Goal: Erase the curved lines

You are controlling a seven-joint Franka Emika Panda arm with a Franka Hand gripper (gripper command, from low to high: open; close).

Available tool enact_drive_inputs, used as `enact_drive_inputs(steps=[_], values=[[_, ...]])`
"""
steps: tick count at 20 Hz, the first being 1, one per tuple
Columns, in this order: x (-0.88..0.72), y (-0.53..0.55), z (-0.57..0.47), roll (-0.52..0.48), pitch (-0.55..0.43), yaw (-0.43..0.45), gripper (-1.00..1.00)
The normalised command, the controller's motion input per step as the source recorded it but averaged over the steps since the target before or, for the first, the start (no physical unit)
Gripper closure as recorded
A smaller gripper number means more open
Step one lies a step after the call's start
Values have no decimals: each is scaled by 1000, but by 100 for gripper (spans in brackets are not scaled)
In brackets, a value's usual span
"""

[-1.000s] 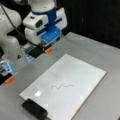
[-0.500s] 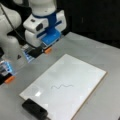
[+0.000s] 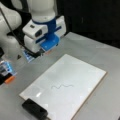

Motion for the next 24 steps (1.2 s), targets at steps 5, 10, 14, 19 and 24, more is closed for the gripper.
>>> enact_drive_inputs(steps=[5,10,14,19,24], values=[[109,-353,-28,-6,75,285,-100],[17,-533,14,-34,51,112,-100],[-50,-576,-3,-60,28,56,-100],[-11,-328,-51,-70,7,120,-100],[61,-196,-96,-69,-39,216,-100]])
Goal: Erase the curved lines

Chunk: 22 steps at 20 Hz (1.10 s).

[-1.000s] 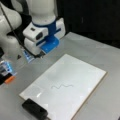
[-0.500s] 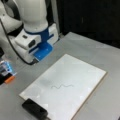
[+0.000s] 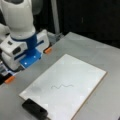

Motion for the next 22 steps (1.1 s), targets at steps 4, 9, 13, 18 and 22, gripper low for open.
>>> enact_drive_inputs(steps=[4,9,13,18,22], values=[[44,-419,-159,-65,-41,252,-100],[17,-491,-207,-26,-62,213,-100],[45,-389,-178,3,-58,208,-100],[96,-302,-118,17,-33,234,-100],[98,-205,-173,31,-42,186,-100]])
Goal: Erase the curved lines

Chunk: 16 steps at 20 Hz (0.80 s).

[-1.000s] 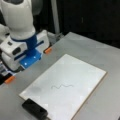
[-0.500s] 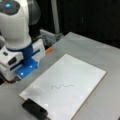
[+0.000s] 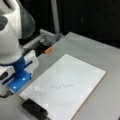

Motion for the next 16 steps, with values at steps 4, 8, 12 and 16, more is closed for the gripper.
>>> enact_drive_inputs(steps=[4,8,12,16], values=[[64,-90,-185,28,-72,117,-100],[92,-102,-151,70,-69,138,-100],[113,-107,-140,94,-95,99,-100],[101,-105,-132,140,-71,49,-100]])
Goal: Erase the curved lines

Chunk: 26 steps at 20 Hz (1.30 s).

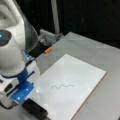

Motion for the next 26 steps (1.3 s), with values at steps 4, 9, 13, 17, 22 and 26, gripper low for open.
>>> enact_drive_inputs(steps=[4,9,13,17,22,26], values=[[112,-108,-96,195,-12,30,-100],[175,-112,-78,220,-36,-2,-100],[221,-121,-98,196,-53,-24,-100],[183,-145,-61,116,-32,-19,-100],[145,-123,-32,27,-10,-1,-100],[130,-115,-34,-33,17,-24,-100]])
